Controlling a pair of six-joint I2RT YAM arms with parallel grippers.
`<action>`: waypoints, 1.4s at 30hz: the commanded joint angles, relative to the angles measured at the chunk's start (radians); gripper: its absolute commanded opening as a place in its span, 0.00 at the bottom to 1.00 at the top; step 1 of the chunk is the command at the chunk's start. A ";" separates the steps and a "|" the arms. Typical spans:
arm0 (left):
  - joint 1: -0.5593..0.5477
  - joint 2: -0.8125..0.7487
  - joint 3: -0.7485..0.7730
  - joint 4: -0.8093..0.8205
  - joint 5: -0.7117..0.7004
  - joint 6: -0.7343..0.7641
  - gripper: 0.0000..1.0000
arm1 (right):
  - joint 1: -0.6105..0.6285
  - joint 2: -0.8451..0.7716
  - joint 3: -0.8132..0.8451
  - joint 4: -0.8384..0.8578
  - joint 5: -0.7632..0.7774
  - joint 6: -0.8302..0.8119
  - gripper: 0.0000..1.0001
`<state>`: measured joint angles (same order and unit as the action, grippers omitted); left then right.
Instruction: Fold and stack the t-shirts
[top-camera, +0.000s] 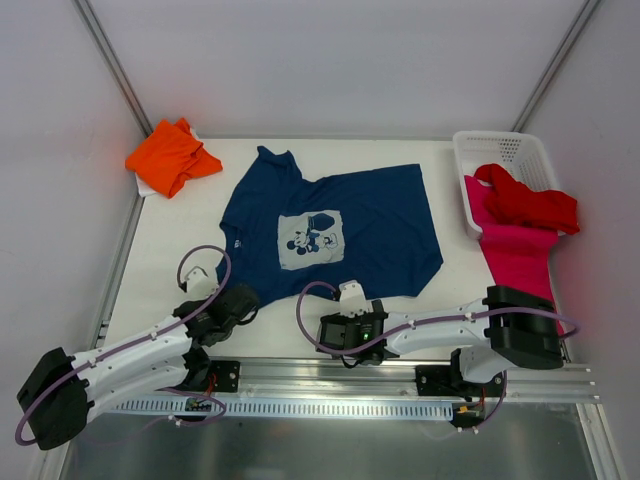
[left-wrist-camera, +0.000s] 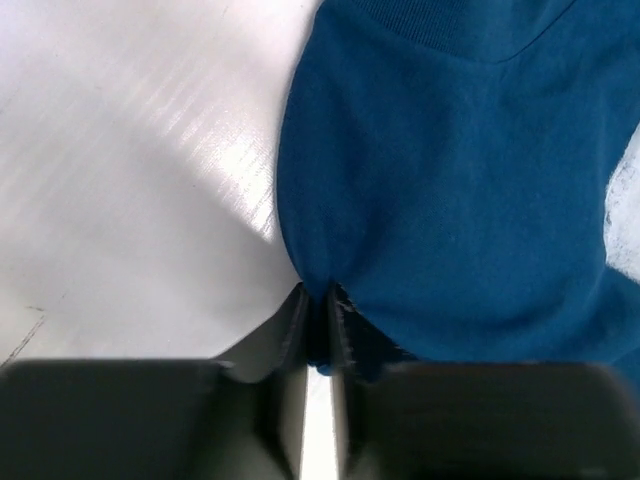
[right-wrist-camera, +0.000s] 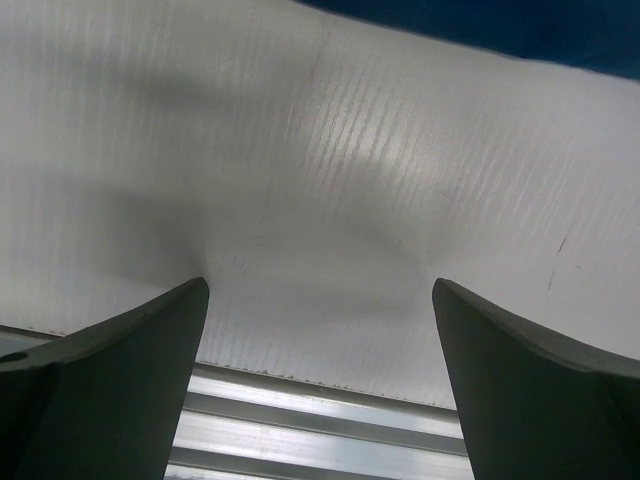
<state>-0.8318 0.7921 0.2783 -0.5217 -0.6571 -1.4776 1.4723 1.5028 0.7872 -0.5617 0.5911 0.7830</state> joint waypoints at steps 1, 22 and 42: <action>-0.007 0.018 -0.019 -0.024 0.040 0.003 0.05 | 0.010 0.011 0.027 -0.038 0.032 0.032 0.99; -0.006 0.122 0.395 -0.026 -0.074 0.319 0.00 | 0.011 0.071 0.055 -0.073 0.061 0.027 1.00; 0.347 0.797 0.884 0.296 0.152 0.638 0.00 | 0.011 0.223 0.093 -0.072 0.085 -0.016 0.99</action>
<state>-0.5209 1.5192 1.0527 -0.2901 -0.5510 -0.9073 1.4811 1.6428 0.8948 -0.5831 0.7132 0.7948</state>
